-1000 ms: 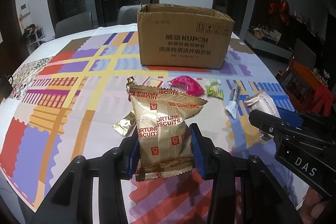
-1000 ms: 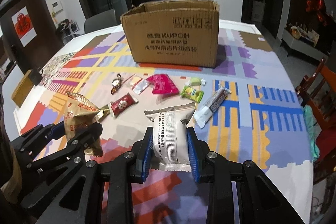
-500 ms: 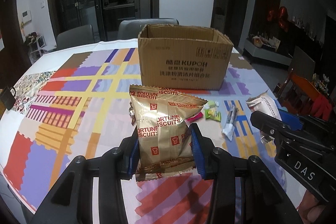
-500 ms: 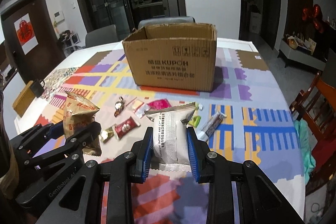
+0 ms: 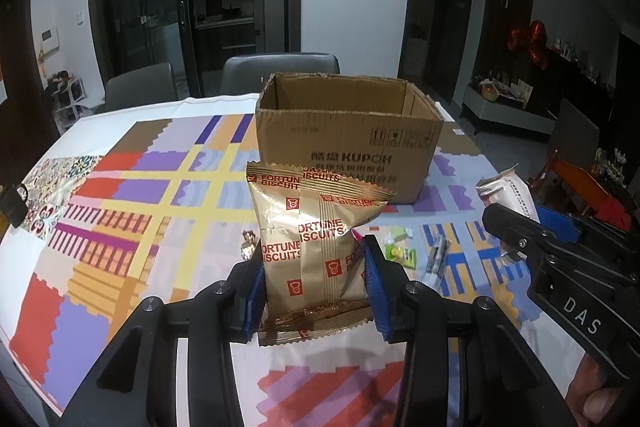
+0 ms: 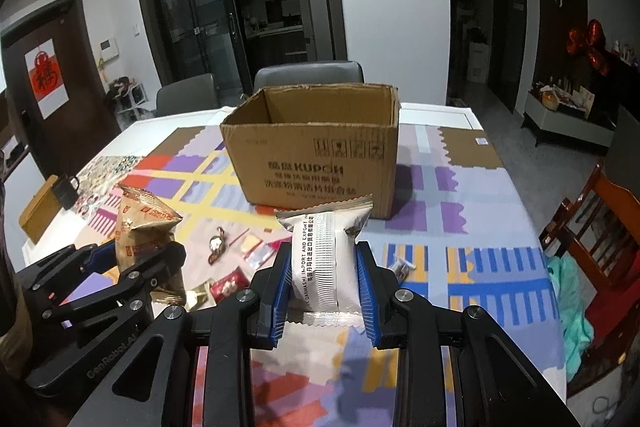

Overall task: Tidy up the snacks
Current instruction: 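Carry the gold packet in the left tool while the right tool carries the white biscuit to the box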

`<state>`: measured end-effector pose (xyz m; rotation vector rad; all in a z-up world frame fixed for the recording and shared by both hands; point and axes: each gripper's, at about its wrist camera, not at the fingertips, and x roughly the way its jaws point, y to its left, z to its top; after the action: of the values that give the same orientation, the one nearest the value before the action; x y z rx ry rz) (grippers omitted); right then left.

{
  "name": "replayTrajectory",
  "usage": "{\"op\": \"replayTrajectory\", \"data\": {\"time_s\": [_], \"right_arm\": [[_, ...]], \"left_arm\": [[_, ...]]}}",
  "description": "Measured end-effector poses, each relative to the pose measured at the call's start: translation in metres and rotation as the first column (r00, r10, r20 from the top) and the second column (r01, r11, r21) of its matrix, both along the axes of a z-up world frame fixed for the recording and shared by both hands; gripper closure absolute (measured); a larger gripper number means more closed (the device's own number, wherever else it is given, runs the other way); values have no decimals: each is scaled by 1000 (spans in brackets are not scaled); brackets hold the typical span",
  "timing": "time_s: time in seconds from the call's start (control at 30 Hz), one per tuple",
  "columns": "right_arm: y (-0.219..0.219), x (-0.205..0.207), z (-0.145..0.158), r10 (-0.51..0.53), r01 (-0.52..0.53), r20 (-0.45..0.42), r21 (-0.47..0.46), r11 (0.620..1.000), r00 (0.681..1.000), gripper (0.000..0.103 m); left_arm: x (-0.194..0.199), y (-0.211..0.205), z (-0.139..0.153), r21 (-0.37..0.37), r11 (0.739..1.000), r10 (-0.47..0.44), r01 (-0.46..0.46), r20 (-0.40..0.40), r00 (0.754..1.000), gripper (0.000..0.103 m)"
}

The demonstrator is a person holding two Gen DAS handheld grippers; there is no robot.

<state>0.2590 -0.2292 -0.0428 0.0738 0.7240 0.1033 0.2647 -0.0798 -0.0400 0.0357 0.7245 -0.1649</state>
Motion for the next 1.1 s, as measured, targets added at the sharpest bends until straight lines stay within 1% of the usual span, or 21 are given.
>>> {"op": "replayTrajectory", "data": {"time_s": [0.43,0.73,0.93,1.03,1.1], "right_arm": [[-14,29,16,-6,5,42,18,1000,999,71],[-18,52,32,-3,2,87,16,1000,996,71],[-17,67,49,-1,0,139,2,1000,990,71],[-17,75,57,-4,5,161,-4,1000,987,71],[-18,80,60,-8,9,175,-8,1000,985,71]], "left_arm": [[36,-15,18,17,1000,-15,15,36,999,60],[64,-19,40,10,1000,-23,22,79,997,60],[83,-18,52,25,999,-25,22,110,994,60],[91,-18,58,13,1000,-30,29,118,993,60],[98,-20,63,28,999,-33,30,137,990,60]]}}
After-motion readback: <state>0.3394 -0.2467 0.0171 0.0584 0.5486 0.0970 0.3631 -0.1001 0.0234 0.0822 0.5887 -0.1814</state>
